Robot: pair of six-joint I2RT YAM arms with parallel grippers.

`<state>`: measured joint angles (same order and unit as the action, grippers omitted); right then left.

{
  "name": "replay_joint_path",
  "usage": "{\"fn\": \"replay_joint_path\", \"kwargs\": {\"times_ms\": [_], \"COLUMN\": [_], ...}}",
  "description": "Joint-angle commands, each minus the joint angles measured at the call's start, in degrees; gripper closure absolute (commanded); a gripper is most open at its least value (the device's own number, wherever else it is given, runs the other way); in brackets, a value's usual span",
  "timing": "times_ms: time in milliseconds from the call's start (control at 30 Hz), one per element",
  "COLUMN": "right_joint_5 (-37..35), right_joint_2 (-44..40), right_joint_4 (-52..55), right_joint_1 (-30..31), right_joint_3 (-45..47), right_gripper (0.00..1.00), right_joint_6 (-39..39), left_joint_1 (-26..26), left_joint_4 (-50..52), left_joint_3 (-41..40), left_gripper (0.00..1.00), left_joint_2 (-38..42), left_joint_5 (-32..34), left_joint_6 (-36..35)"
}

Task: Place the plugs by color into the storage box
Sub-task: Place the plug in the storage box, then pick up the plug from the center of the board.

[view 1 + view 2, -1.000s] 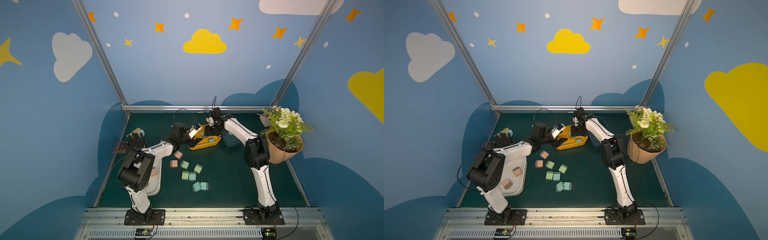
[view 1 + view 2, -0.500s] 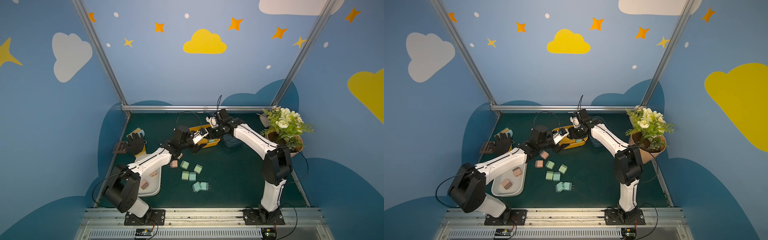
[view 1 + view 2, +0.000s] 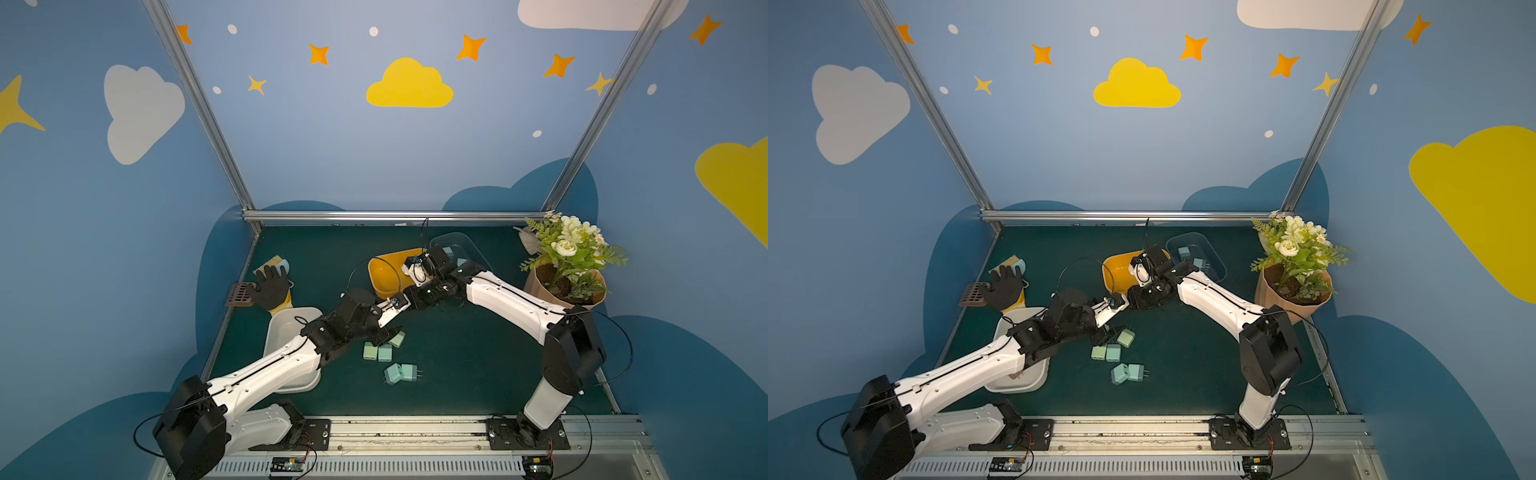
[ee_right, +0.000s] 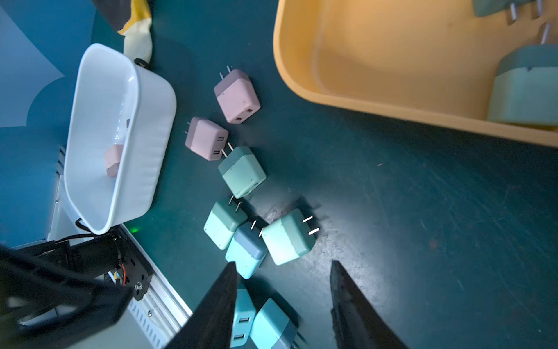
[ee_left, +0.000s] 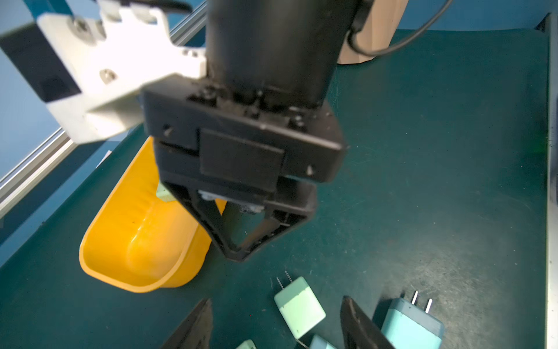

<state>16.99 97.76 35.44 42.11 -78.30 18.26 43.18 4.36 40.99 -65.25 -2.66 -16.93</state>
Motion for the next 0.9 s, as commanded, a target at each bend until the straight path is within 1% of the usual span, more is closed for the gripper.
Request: {"fn": "replay_joint_path", "kwargs": {"times_ms": [0, 167, 267, 367, 467, 567, 633, 667, 733, 767, 867], "right_joint_5": [-1.07, -2.49, -2.05, -2.63, -4.11, -4.83, -6.01, -6.59, -7.71, -8.16, -9.88], "right_joint_2": [-2.94, -5.85, -6.00, -4.85, -3.53, -1.66, -0.05, 0.90, 2.88, 4.05, 6.57], "right_joint_4": [0.53, 1.71, 2.31, 2.75, 2.57, 2.42, 2.86, 2.99, 3.72, 4.15, 4.46], "right_joint_1": [1.31, 2.55, 3.33, 4.56, 5.52, 6.10, 6.40, 6.62, 6.91, 7.06, 7.70], "right_joint_3": [2.44, 5.87, 6.75, 6.84, 6.00, 4.68, 3.49, 2.80, 1.30, 0.21, -1.61], "right_gripper": [0.51, 0.51, 0.46, 0.44, 0.43, 0.43, 0.42, 0.41, 0.26, 0.24, 0.23], "right_joint_6": [1.47, 2.76, 3.21, 3.62, 4.30, 4.81, 5.25, 5.36, 6.11, 6.56, 7.67], "left_joint_1": [1.14, 1.73, 1.74, 1.69, 1.82, 1.78, 1.81, 1.86, 1.78, 1.79, 1.74], "left_joint_4": [2.86, 7.86, 9.67, 10.32, 10.41, 10.70, 11.48, 11.83, 12.30, 12.33, 11.92], "left_joint_3": [-1.94, -3.66, -5.38, -8.27, -10.10, -10.63, -10.67, -10.76, -11.01, -11.19, -11.46], "left_gripper": [0.32, 0.33, 0.34, 0.34, 0.34, 0.34, 0.34, 0.33, 0.33, 0.33, 0.32], "left_joint_2": [2.88, 6.90, 9.64, 12.79, 16.11, 17.85, 17.84, 17.56, 17.03, 16.64, 15.38], "left_joint_5": [2.38, 5.32, 7.71, 7.78, 5.76, 6.94, 6.87, 7.04, 7.43, 7.70, 7.42], "left_joint_6": [4.10, 8.67, 11.83, 13.98, 12.22, 12.38, 11.02, 9.98, 7.82, 6.93, 4.92]}}
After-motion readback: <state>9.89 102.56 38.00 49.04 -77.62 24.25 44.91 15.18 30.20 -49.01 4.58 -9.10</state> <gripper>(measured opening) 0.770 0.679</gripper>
